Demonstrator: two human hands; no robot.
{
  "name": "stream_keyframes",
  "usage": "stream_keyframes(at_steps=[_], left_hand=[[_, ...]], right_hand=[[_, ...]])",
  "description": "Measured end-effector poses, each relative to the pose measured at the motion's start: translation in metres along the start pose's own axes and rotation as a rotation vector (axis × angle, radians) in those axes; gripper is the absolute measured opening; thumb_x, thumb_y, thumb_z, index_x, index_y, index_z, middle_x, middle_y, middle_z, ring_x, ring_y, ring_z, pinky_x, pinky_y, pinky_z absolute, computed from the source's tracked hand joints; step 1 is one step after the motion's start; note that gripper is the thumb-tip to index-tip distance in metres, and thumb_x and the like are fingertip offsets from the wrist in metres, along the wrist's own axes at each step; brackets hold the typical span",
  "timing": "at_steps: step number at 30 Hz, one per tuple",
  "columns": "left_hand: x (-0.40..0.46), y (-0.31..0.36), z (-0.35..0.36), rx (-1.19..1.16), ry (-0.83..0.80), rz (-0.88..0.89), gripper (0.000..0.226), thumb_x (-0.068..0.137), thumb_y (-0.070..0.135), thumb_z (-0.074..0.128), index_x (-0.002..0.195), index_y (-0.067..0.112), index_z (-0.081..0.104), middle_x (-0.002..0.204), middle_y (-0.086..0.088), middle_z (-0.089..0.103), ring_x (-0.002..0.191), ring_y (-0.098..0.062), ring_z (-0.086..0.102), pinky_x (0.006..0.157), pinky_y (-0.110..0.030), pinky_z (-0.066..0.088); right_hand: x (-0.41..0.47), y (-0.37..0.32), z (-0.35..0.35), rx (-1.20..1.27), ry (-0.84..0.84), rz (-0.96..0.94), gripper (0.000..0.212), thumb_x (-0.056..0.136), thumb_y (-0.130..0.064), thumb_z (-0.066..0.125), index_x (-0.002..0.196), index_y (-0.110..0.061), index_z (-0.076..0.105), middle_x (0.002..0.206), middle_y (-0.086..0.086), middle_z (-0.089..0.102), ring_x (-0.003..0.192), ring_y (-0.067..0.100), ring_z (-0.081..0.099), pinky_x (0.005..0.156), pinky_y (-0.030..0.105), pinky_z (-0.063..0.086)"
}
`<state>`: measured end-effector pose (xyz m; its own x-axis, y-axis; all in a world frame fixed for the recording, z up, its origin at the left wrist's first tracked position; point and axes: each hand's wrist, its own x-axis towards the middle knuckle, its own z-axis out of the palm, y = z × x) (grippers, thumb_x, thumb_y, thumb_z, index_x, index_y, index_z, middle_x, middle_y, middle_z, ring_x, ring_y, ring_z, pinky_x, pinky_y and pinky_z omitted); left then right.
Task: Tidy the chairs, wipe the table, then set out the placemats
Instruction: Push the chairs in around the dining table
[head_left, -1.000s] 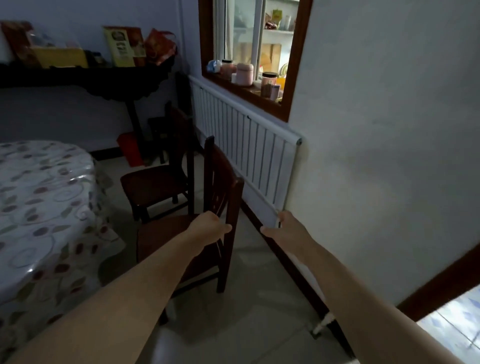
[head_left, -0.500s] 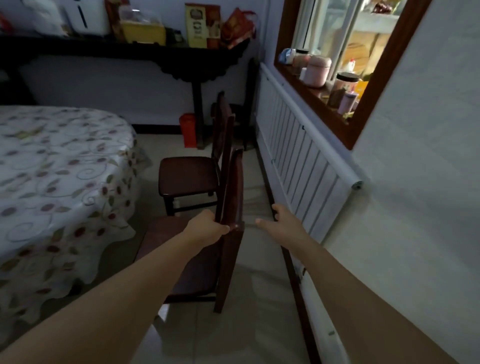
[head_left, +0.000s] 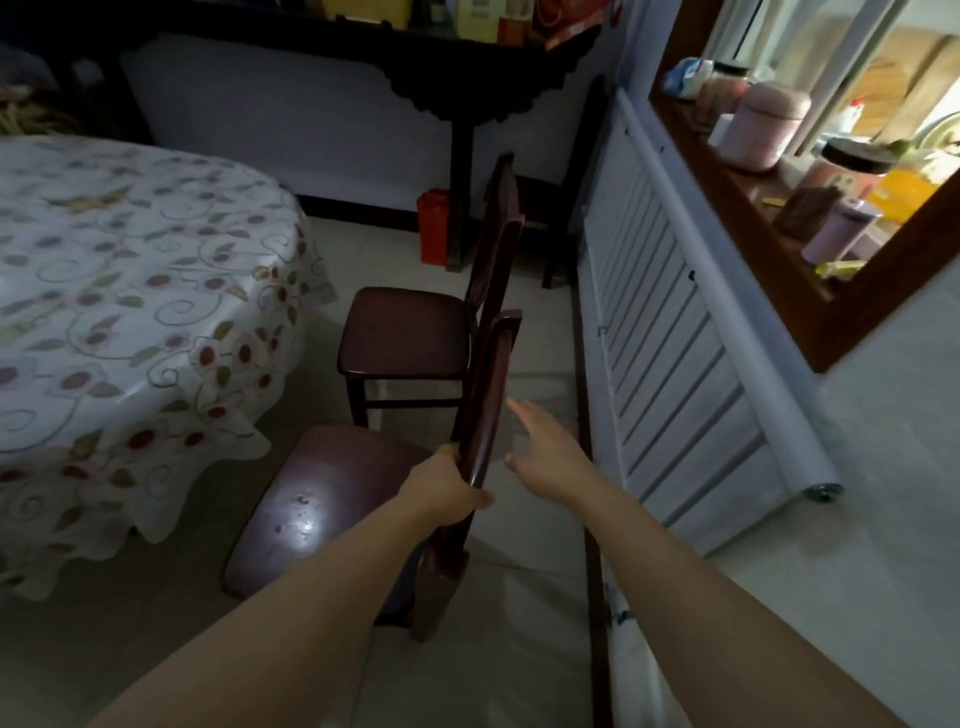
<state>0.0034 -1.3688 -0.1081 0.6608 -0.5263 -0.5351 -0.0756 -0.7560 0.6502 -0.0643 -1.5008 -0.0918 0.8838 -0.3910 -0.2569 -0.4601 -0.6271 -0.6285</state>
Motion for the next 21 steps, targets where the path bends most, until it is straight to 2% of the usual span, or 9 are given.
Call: stream_keyframes(at_steps=[2,6,10,12,15,17,21], left_hand=[[0.008,0.005,0.008,0.001,0.0,-0.022,0.058,0.075,0.029,0.074,0.124,0.013,0.046,0.118,-0.003,0.059,0.096,-0.017,0.056,0.075,-0.025,0.043],[0.02,0.016,0.021,0.095,0.135,-0.058,0.056,0.072,0.029,0.075,0.12,0.016,0.049,0.114,-0.004,0.062,0.1,-0.022,0.061,0.078,-0.03,0.049],[0.024,0.026,0.022,0.189,0.173,-0.127,0.05,0.071,0.024,0.074,0.116,0.018,0.053,0.112,-0.004,0.065,0.101,-0.022,0.061,0.081,-0.03,0.049],[0.023,0.028,0.019,0.184,0.18,-0.163,0.051,0.07,0.02,0.074,0.116,0.016,0.053,0.112,-0.005,0.065,0.102,-0.022,0.061,0.081,-0.03,0.05],[0.021,0.026,0.011,0.194,0.19,-0.23,0.05,0.068,0.017,0.075,0.113,0.018,0.054,0.11,-0.003,0.065,0.1,-0.022,0.061,0.071,-0.027,0.045],[0.02,0.021,0.002,0.191,0.172,-0.261,0.051,0.066,0.016,0.076,0.113,0.018,0.054,0.111,-0.003,0.065,0.1,-0.021,0.06,0.07,-0.027,0.045],[0.017,0.006,-0.039,0.195,0.196,-0.324,0.056,0.066,0.021,0.079,0.118,0.018,0.057,0.115,-0.003,0.063,0.105,-0.022,0.059,0.084,-0.03,0.051]], right_hand=[[0.021,0.013,-0.001,-0.076,-0.033,-0.055,0.077,0.09,-0.012,0.06,0.151,-0.02,0.015,0.16,0.003,0.005,0.146,0.019,0.01,0.117,0.029,0.013],[0.053,0.034,-0.003,-0.3,-0.079,-0.229,0.083,0.088,-0.025,0.064,0.151,-0.023,0.011,0.16,0.001,-0.005,0.145,0.026,0.007,0.117,0.04,0.018],[0.071,0.044,-0.008,-0.508,-0.02,-0.412,0.075,0.09,-0.041,0.056,0.151,-0.025,0.015,0.16,0.0,-0.001,0.146,0.027,0.0,0.118,0.046,0.009],[0.077,0.043,-0.009,-0.54,0.007,-0.5,0.072,0.09,-0.042,0.055,0.15,-0.023,0.02,0.16,0.002,0.004,0.146,0.026,-0.001,0.117,0.046,0.003],[0.09,0.036,-0.007,-0.572,-0.017,-0.603,0.068,0.089,-0.038,0.057,0.147,-0.021,0.027,0.159,0.005,0.009,0.147,0.026,-0.001,0.117,0.045,0.0],[0.097,0.03,-0.003,-0.587,0.01,-0.669,0.064,0.085,-0.034,0.062,0.142,-0.019,0.038,0.157,0.009,0.021,0.146,0.03,0.008,0.116,0.048,0.006],[0.124,-0.001,0.013,-0.632,0.035,-0.804,0.056,0.071,-0.031,0.075,0.121,-0.015,0.057,0.14,0.014,0.048,0.136,0.038,0.036,0.109,0.056,0.026]])
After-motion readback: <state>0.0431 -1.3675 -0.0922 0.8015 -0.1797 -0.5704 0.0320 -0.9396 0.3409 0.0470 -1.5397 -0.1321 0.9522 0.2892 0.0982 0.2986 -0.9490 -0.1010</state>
